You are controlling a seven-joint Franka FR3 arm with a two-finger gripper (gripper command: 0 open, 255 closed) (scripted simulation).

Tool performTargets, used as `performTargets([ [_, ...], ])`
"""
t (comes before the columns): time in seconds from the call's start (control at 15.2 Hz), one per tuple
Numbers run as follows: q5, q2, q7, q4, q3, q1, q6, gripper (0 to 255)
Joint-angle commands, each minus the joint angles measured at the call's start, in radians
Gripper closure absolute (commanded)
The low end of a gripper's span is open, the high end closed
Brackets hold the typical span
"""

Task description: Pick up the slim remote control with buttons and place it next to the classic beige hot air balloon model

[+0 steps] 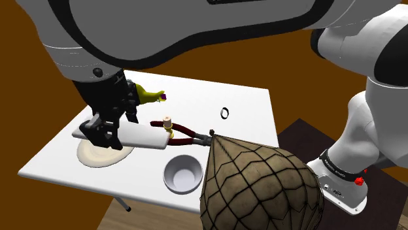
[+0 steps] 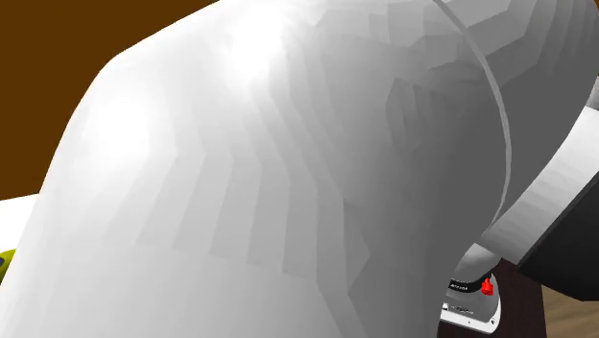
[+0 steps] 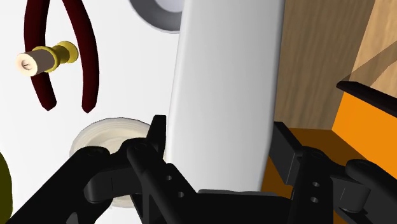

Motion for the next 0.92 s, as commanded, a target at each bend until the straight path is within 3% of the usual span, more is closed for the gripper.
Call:
performTargets([
  [0.0,0.001,-0.009,0.002,-0.042,0.000,-0.004,0.033,255],
  [0.86,0.000,-0.018,0.009,-0.233,-0.002,-0.021,0.214,255],
])
